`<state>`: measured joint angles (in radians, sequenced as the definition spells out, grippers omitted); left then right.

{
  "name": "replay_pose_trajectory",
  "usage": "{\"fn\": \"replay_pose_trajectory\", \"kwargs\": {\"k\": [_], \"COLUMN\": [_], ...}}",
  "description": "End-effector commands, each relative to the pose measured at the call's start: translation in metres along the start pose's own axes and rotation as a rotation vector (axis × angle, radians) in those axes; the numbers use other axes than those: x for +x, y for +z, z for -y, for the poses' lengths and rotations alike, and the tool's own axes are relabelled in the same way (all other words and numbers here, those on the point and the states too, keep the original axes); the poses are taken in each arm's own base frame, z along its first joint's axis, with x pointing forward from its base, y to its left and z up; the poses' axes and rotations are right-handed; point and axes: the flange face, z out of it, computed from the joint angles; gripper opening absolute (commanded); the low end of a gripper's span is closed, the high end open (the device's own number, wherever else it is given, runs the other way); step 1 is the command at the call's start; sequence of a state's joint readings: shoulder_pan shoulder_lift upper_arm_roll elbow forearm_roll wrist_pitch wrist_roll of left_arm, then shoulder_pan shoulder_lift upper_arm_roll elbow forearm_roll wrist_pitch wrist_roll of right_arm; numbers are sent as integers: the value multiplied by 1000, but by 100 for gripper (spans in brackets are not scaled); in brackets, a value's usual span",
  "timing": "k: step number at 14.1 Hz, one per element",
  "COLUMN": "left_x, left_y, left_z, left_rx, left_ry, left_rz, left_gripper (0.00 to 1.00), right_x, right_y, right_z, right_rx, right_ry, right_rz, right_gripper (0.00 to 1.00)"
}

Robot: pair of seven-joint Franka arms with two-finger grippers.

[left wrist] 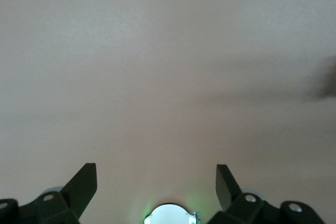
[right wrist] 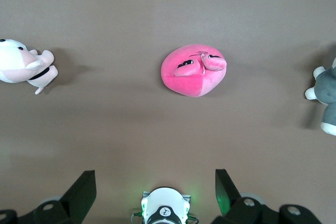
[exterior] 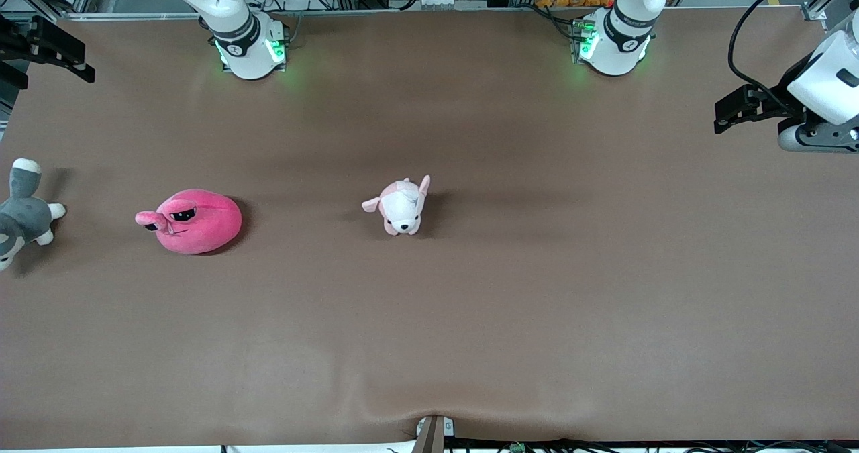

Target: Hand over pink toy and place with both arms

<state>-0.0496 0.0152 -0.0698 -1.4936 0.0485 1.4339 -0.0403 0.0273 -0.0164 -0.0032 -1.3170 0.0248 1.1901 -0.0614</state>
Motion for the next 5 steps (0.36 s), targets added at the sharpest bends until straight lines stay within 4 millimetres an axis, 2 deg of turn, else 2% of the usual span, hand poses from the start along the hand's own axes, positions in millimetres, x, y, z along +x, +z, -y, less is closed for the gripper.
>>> {"fn": "replay_pose_trajectory", "kwargs": {"k": [1,5], "left_x": [-2,-2], "left_y": [-2,-2], "left_z": [-1,-1], "left_rx": [-11,-11], "left_ry": [-18,-32], "left_rz": [-1,3], "left_gripper": [100,100], "right_x": [-2,-1], "right_y": [-1,-1], "right_z": [-2,0], "right_rx": [5,4], "right_ry": [-4,-8], "right_rz": [2,3], "right_gripper": [100,100]}}
